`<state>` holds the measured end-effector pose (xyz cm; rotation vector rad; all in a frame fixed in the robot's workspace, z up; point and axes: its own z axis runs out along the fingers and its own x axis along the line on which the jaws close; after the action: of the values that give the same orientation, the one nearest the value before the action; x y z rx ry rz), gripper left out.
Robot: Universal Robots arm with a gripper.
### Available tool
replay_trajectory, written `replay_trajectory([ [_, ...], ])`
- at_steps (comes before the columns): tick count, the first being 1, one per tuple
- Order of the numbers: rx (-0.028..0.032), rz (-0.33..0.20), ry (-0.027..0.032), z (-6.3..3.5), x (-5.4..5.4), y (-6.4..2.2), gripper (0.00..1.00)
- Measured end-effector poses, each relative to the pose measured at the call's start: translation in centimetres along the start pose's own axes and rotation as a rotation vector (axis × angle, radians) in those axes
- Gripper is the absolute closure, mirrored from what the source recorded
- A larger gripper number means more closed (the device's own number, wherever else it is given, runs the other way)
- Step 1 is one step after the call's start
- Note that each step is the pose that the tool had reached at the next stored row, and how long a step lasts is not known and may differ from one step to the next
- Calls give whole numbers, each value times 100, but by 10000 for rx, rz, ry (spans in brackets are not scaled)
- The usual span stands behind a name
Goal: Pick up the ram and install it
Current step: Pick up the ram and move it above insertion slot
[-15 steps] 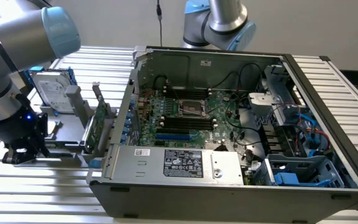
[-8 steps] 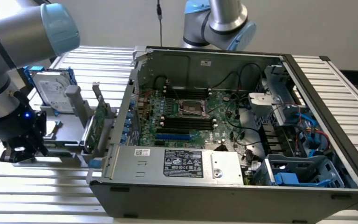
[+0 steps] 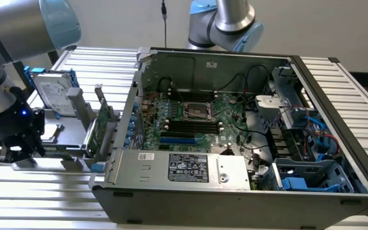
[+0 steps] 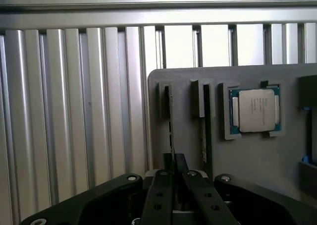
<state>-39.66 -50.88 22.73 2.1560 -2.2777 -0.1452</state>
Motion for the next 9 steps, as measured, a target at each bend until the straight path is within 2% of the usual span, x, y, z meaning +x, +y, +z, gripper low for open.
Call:
replay_trajectory([
  [4, -93, 7, 6, -129, -9, -2, 86],
  [9, -200, 13, 12, -346, -24, -27, 86],
])
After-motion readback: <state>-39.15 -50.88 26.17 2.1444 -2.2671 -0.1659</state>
